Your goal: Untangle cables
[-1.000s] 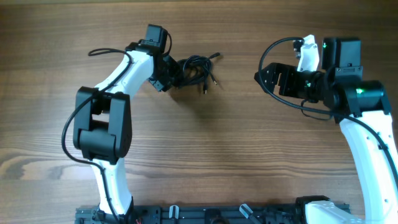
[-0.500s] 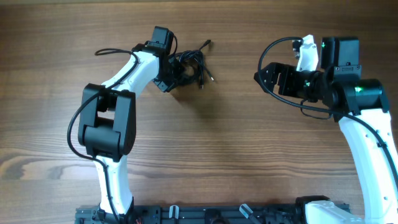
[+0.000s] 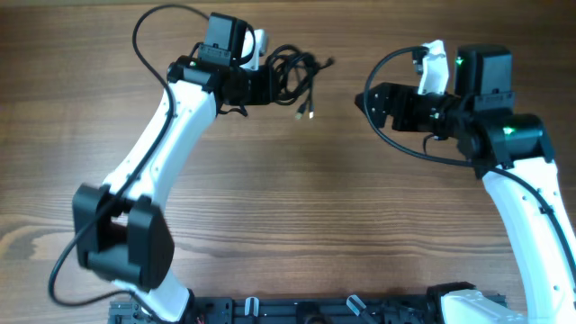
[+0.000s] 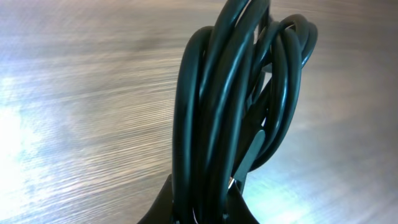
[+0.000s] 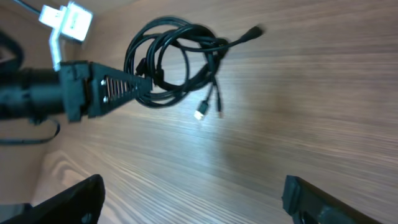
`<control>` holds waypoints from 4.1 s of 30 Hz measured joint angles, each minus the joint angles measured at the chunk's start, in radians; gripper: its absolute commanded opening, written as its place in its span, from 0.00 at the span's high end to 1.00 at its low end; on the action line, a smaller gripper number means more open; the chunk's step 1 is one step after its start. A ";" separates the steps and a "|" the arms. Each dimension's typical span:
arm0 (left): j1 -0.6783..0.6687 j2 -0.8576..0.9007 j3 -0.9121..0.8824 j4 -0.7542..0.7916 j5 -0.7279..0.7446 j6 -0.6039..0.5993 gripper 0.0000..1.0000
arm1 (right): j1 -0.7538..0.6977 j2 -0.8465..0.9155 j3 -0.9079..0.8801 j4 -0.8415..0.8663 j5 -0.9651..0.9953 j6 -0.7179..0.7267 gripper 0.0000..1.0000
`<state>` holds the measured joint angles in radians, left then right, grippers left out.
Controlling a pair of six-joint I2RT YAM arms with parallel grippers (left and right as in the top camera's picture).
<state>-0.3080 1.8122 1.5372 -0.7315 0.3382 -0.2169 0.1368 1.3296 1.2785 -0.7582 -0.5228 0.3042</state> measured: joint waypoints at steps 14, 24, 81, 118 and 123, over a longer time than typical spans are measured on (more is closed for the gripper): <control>-0.019 -0.037 0.000 -0.027 0.286 0.075 0.96 | 0.101 0.091 0.001 0.172 0.000 0.201 0.31; -0.019 -0.037 0.000 -0.058 0.454 0.058 0.96 | 0.137 0.148 0.001 0.268 0.000 0.242 0.39; -0.089 -0.037 -0.001 0.024 0.414 -0.074 0.53 | -0.025 0.196 0.001 0.265 -0.185 0.367 0.96; -0.159 0.056 0.020 -0.023 0.035 -0.266 0.96 | -0.150 0.196 -0.001 0.414 -0.388 0.426 0.96; -0.166 0.056 0.020 -0.063 -0.016 -0.230 0.96 | -0.155 0.196 -0.003 0.332 -0.381 0.404 0.96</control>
<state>-0.4740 1.8683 1.5574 -0.7940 0.3225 -0.4469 -0.0181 1.5253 1.2758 -0.4263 -0.9035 0.7086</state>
